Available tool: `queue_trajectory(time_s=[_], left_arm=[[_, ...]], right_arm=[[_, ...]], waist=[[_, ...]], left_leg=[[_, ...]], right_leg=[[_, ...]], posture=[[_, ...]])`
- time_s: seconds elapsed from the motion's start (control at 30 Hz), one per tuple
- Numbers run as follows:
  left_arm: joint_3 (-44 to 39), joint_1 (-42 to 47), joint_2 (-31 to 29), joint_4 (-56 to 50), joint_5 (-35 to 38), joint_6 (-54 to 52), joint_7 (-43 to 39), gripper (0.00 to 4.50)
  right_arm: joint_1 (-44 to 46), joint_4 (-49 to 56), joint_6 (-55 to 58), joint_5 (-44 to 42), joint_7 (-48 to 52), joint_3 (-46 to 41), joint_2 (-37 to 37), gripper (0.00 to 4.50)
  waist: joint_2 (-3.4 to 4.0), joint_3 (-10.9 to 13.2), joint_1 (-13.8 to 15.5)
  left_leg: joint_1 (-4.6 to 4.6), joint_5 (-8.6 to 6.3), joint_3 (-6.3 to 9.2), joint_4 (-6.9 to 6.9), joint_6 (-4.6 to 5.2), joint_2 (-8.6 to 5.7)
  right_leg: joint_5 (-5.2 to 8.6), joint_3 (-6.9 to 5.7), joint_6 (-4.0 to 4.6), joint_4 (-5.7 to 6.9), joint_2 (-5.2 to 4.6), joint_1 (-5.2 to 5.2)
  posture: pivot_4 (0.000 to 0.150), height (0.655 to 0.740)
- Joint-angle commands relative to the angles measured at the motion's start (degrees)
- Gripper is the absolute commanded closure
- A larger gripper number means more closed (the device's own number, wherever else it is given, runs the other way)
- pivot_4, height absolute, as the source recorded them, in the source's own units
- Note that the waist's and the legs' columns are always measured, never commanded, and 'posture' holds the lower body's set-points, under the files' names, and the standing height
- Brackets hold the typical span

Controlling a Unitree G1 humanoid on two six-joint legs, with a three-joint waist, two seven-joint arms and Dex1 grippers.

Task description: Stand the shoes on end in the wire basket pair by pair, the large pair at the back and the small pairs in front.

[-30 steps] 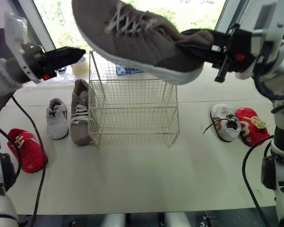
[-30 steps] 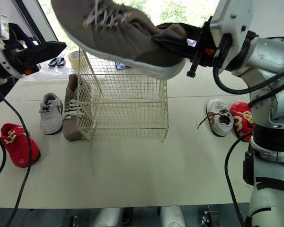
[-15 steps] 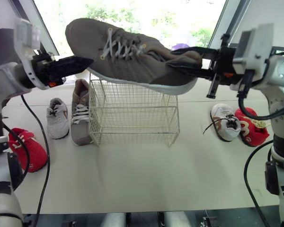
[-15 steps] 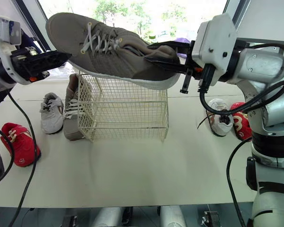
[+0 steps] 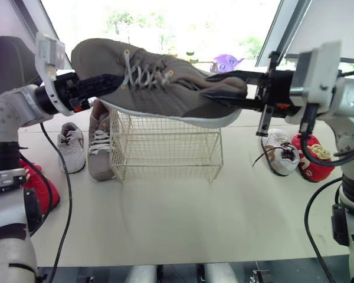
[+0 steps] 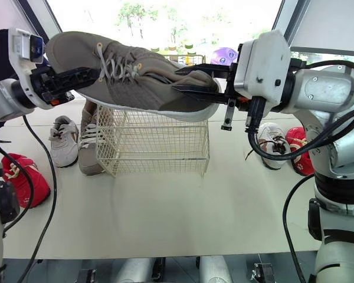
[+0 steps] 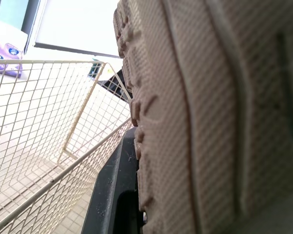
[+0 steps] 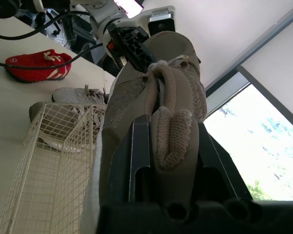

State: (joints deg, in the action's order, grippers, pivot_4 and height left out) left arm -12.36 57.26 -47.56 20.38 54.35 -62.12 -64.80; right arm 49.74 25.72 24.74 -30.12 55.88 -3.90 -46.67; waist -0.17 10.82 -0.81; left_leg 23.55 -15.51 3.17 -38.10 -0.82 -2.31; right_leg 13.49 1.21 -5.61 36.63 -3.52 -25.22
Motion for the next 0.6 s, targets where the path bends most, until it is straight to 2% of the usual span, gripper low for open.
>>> queue_trajectory(time_s=[0.03,0.13,0.2,0.27,0.3,0.37,0.5,0.6], left_arm=[[-5.27,2.42,1.60,-3.02,3.99,-1.83,2.62,3.77],[-12.04,-1.34,4.63,-7.21,8.51,-3.95,10.18,3.77],[-16.48,-3.90,8.61,-11.12,12.87,-4.36,17.14,3.77],[-19.90,-6.10,13.66,-16.13,17.07,-2.94,25.08,3.77],[-21.08,-6.92,16.36,-18.43,18.80,-1.49,29.12,3.77],[-22.94,-8.19,22.17,-22.62,22.82,2.16,37.21,3.77],[-22.74,-10.60,29.77,-29.17,28.40,7.23,47.52,3.77],[-19.54,-14.09,34.97,-34.44,30.36,10.54,52.41,3.77]], right_arm=[[-1.22,0.53,6.17,-6.44,-8.20,-7.51,2.39,3.64],[-8.85,-2.24,16.34,-20.96,-20.88,-21.91,7.50,2.44],[-11.83,-2.67,16.18,-34.80,-34.33,-29.45,13.28,1.47],[-15.57,-1.19,13.27,-49.41,-46.34,-33.00,18.94,0.38],[-17.86,0.20,12.05,-53.50,-49.79,-33.20,21.32,0.01],[-21.67,2.85,9.34,-59.81,-55.02,-31.99,26.44,0.01],[-25.68,6.35,7.81,-58.74,-57.40,-25.18,30.75,0.01],[-24.96,6.75,7.52,-52.23,-55.92,-15.01,34.84,0.01]], waist=[[-0.06,-0.02,0.10],[-0.36,-0.10,0.39],[-0.37,-0.09,0.40],[-0.39,-0.08,0.42],[-0.39,-0.08,0.57],[-0.40,-0.08,0.54],[-0.37,-0.09,-0.25],[-0.32,-0.12,-0.45]], left_leg=[[0.00,0.01,0.00,-0.01,-0.01,0.00],[0.00,0.02,0.15,-0.06,-0.03,-0.01],[-0.02,0.02,0.18,-0.07,-0.05,-0.02],[-0.06,0.04,0.17,-0.04,-0.08,-0.02],[-0.04,0.05,0.18,-0.05,-0.10,-0.02],[-0.05,0.06,0.17,-0.04,-0.14,-0.02],[-0.13,0.12,0.03,-0.03,-0.23,-0.02],[-0.28,0.13,-0.09,-0.03,-0.23,0.01]], right_leg=[[0.00,0.00,0.00,0.03,-0.01,0.00],[0.00,0.01,0.01,0.10,-0.15,0.06],[-0.01,0.05,0.01,0.08,-0.21,0.09],[-0.01,0.11,0.02,0.14,-0.28,0.08],[-0.01,0.11,0.02,0.20,-0.28,0.02],[-0.01,0.11,0.02,0.29,-0.28,-0.02],[-0.04,0.24,0.06,0.48,-0.21,-0.09],[-0.05,0.30,0.07,0.59,-0.07,-0.04]], posture=[[0.150,0.7400],[0.150,0.7400],[0.150,0.7400],[0.150,0.7400],[0.150,0.7400],[0.150,0.7400],[0.150,0.7400],[0.150,0.7400]])
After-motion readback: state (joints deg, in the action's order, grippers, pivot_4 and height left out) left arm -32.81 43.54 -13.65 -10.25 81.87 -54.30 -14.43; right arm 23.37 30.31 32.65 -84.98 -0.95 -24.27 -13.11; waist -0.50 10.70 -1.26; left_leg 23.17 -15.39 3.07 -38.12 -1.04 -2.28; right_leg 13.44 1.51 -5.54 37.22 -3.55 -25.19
